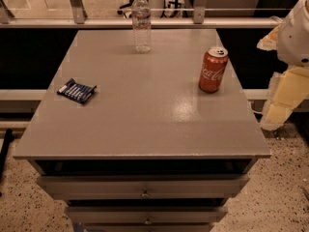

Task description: Pick water bottle

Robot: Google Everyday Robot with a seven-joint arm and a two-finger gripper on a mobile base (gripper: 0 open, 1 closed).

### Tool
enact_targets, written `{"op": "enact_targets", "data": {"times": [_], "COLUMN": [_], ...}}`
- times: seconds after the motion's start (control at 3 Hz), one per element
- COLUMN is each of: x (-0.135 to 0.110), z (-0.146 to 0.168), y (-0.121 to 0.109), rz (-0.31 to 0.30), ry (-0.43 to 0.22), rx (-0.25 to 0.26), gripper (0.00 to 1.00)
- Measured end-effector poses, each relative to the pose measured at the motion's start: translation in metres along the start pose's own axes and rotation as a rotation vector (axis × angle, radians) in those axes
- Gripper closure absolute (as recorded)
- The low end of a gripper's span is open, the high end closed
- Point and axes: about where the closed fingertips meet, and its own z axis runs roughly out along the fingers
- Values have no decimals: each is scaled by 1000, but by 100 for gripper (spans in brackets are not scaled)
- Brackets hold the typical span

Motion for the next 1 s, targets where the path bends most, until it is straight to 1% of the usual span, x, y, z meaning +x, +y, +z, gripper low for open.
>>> {"op": "enact_targets", "data": {"times": [0.33, 0.67, 1.0], "x": [-1, -23, -70], "z": [0, 11, 29], "y": [0, -26, -70], "rz": [0, 8, 18], "ry": [-2, -58, -154], "rx": [3, 16, 34], "gripper": [0, 0, 0]}}
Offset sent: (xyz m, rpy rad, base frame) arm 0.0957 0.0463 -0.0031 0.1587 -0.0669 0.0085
